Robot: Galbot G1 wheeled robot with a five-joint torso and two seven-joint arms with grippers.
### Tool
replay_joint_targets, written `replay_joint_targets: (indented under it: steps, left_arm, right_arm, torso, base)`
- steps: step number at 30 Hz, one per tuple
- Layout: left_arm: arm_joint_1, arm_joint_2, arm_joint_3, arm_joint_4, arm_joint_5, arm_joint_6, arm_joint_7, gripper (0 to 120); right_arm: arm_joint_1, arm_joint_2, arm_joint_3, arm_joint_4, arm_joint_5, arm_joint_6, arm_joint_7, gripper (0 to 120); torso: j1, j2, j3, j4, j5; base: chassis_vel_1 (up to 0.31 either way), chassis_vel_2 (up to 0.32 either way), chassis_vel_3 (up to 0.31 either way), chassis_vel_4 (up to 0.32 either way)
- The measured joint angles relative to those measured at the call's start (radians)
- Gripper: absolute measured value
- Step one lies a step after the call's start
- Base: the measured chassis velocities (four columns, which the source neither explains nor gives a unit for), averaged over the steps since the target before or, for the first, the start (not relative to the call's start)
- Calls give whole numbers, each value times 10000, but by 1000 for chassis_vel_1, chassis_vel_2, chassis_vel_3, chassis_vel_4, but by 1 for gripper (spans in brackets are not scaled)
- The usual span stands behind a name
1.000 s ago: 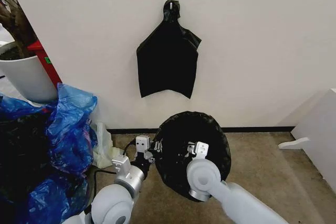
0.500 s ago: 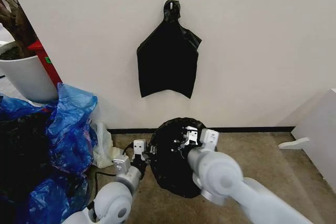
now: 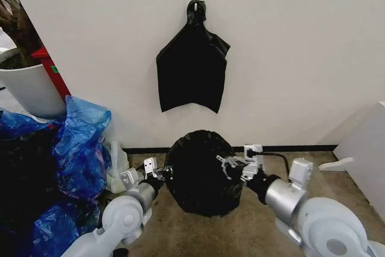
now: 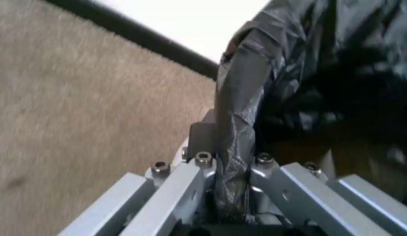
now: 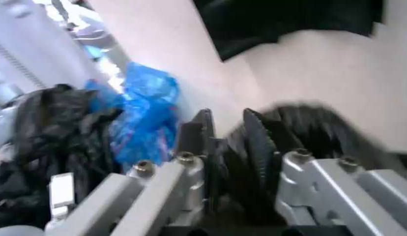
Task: Place the garbage bag over the trash bin.
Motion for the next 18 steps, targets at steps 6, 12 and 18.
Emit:
replay_joint_targets:
  steps: [6, 12, 18]
  left_arm:
    - [-160, -135, -236, 68, -889, -1, -670, 0]
    - [-387, -186, -442, 192, -1430, -9, -1232, 0]
    - [-382, -259, -870, 114, -2089, -38, -1689, 0]
  right_arm:
    - [-980, 435, 1535, -502, -388, 136, -1700, 39]
    - [-2047, 1016, 2835, -839, -58, 65, -2201, 66]
    - [-3192, 1455, 3308, -1663, -108, 18, -3022, 86]
  torso:
    - [0, 0, 0, -11, 0]
    - [0, 0, 0, -7, -6]
    - [0, 0, 0, -8, 0]
  base:
    - [0, 0, 0, 0]
    - [0, 0, 0, 0]
    - [0, 0, 0, 0]
